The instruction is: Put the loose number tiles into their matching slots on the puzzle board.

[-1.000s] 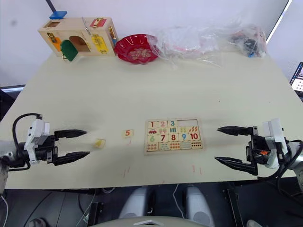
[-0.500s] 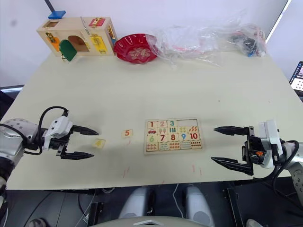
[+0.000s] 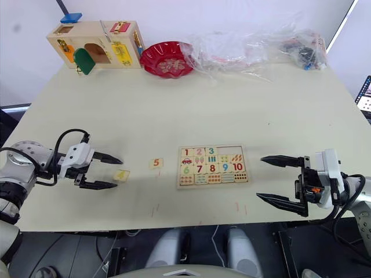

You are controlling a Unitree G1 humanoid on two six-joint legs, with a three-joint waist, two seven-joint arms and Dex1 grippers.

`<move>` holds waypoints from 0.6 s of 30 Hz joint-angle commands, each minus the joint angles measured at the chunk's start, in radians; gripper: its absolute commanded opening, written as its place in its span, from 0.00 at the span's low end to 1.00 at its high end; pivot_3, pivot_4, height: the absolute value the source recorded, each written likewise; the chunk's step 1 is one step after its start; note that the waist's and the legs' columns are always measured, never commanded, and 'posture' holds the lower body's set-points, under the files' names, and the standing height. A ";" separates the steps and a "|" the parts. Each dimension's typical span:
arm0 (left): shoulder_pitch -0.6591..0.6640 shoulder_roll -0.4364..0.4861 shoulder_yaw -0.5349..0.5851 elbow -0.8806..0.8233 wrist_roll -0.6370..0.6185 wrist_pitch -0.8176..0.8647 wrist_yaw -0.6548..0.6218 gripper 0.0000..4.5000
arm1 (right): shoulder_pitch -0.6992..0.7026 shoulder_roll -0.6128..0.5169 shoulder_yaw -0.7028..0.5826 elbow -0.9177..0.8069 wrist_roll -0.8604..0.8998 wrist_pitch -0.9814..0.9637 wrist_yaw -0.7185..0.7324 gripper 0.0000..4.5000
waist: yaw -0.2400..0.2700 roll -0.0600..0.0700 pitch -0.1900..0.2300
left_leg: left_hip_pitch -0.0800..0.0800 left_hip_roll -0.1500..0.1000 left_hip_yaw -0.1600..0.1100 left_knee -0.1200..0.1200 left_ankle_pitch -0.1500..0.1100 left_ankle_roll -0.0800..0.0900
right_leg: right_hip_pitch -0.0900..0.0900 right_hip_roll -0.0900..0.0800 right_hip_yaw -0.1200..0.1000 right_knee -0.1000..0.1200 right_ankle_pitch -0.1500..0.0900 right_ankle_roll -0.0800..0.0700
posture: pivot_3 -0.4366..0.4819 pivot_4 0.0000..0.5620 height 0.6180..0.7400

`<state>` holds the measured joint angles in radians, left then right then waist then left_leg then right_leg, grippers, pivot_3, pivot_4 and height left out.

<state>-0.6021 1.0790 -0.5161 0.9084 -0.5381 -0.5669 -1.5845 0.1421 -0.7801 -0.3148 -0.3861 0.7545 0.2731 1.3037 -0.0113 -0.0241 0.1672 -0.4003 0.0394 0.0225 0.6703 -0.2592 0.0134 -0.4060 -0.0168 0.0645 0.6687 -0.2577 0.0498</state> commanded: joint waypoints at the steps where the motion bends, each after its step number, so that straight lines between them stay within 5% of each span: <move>1: -0.008 0.007 -0.012 0.029 -0.002 -0.019 -0.030 0.80 | 0.001 0.000 -0.021 -0.033 0.019 -0.010 -0.001 1.00 | 0.000 0.000 0.000 | 0.000 0.000 0.000 0.000 0.000 0.000 | 0.000 0.000 0.000 0.000 0.000 0.000 | 0.48 0.27 1.00; 11: -0.012 -0.007 -0.016 0.047 -0.005 -0.034 -0.030 0.80 | 0.005 0.002 -0.018 -0.035 0.018 -0.010 -0.005 1.00 | 0.001 0.000 0.000 | 0.000 0.000 0.000 0.000 0.000 0.000 | 0.000 0.000 0.000 0.001 0.000 0.000 | 0.48 0.27 1.00; 13: -0.011 -0.008 -0.020 0.044 -0.006 -0.040 -0.030 0.68 | 0.006 0.002 -0.018 -0.035 0.018 -0.010 -0.006 1.00 | 0.001 0.000 0.000 | 0.000 0.000 0.000 0.000 0.000 0.000 | 0.000 0.000 0.000 0.001 0.000 0.000 | 0.48 0.27 1.00; 18: -0.018 -0.018 -0.024 0.046 -0.002 -0.046 -0.030 0.68 | 0.008 0.001 -0.018 -0.036 0.018 -0.008 -0.006 1.00 | 0.001 0.000 0.000 | 0.000 0.000 0.000 0.000 0.000 0.000 | 0.000 0.000 0.000 0.001 0.000 0.000 | 0.48 0.27 1.00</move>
<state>-0.6172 1.0643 -0.5221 0.9445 -0.5444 -0.5984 -1.5865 0.1475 -0.7797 -0.3148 -0.3873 0.7545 0.2731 1.2993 -0.0103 -0.0241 0.1671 -0.4001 0.0393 0.0225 0.6704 -0.2592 0.0134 -0.4060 -0.0169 0.0646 0.6694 -0.2577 0.0498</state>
